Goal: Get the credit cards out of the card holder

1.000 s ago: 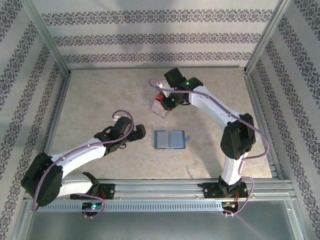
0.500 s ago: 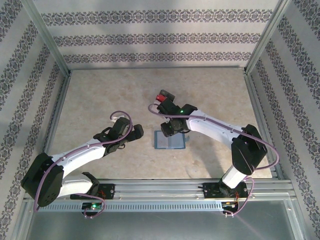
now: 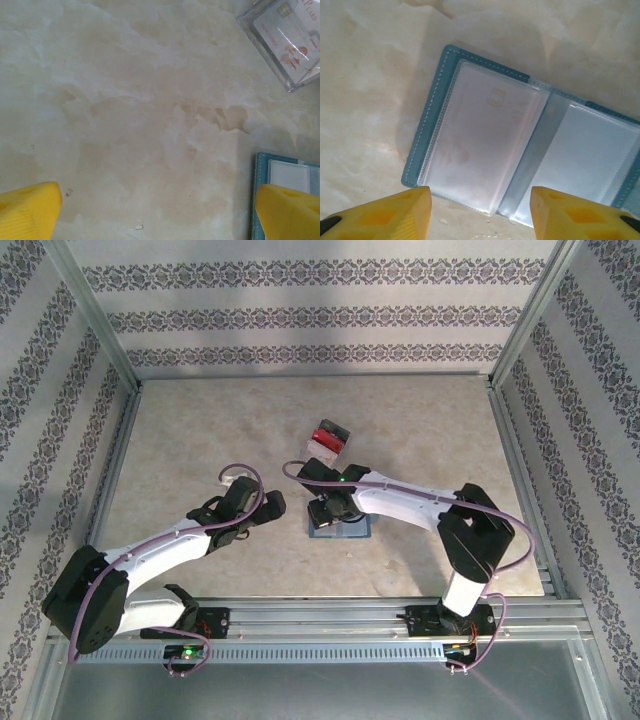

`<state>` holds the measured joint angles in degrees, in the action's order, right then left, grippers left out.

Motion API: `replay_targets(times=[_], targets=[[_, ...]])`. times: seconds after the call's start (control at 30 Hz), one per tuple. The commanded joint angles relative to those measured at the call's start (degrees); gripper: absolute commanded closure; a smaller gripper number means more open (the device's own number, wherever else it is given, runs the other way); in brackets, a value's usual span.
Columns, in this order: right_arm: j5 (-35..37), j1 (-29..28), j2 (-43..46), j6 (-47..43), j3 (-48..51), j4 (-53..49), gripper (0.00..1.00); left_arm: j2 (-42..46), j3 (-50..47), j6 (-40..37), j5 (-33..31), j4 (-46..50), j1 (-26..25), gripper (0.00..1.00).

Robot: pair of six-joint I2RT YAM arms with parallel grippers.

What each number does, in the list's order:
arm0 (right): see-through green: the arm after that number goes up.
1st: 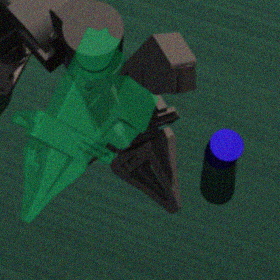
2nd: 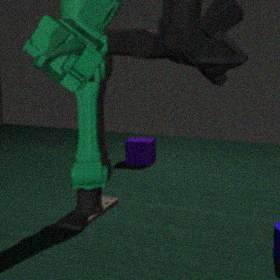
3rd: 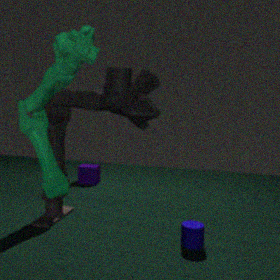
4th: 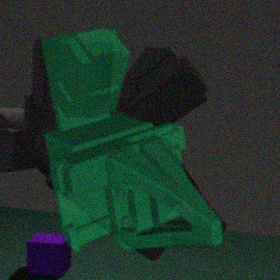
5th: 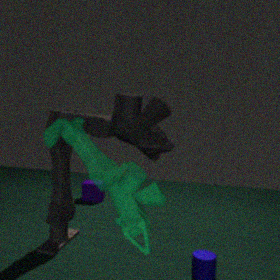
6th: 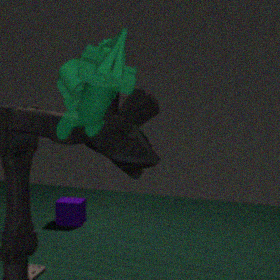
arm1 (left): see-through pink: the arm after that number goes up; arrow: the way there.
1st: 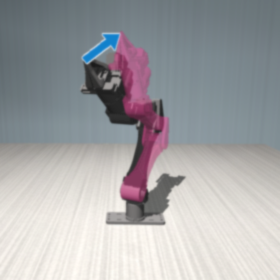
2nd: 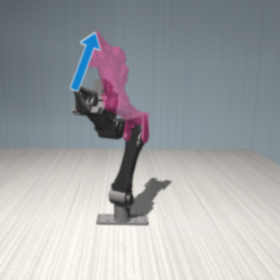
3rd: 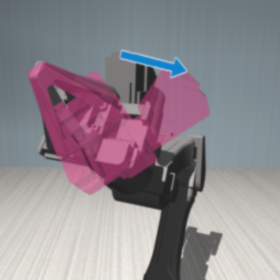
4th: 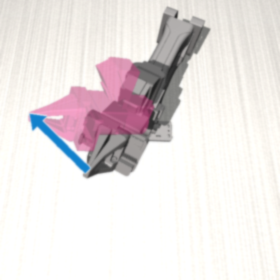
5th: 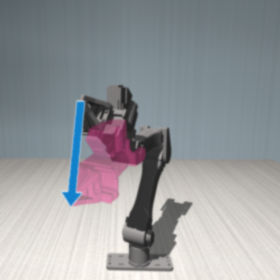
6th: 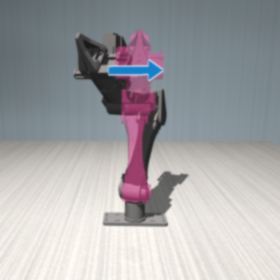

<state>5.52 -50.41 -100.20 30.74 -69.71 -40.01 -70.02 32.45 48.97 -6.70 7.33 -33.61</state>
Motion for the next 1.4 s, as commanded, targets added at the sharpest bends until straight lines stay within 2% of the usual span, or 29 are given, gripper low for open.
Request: replay_targets(times=[0.0,0.23,0.77,1.0,1.1,1.23,1.37], targets=[[-0.06,-0.56,-1.81,2.14,0.76,1.19,0.41,0.88,-1.12,1.18,-0.48,-1.37,1.08,0.01],[-2.09,-0.48,-4.06,2.48,1.06,3.69,0.33,0.7,-1.13,1.13,-0.2,-1.42,1.25,0.01],[-3.32,0.49,-6.11,2.75,3.29,5.11,0.33,0.11,-1.31,1.35,0.46,-1.67,1.47,0.01],[-3.6,0.84,-7.38,2.33,4.01,5.39,0.37,-0.05,-1.33,1.42,0.63,-1.76,1.57,0.01],[-3.34,0.86,-7.63,2.09,4.01,5.05,0.43,0.04,-1.33,1.4,0.71,-1.64,1.66,0.01],[-0.96,0.95,-6.68,1.7,3.71,3.58,0.59,0.06,-1.12,1.3,0.81,-1.47,1.69,0.01],[1.28,1.11,-5.23,1.34,3.54,2.25,0.61,0.28,-0.94,1.13,0.96,-1.44,1.7,0.01]])
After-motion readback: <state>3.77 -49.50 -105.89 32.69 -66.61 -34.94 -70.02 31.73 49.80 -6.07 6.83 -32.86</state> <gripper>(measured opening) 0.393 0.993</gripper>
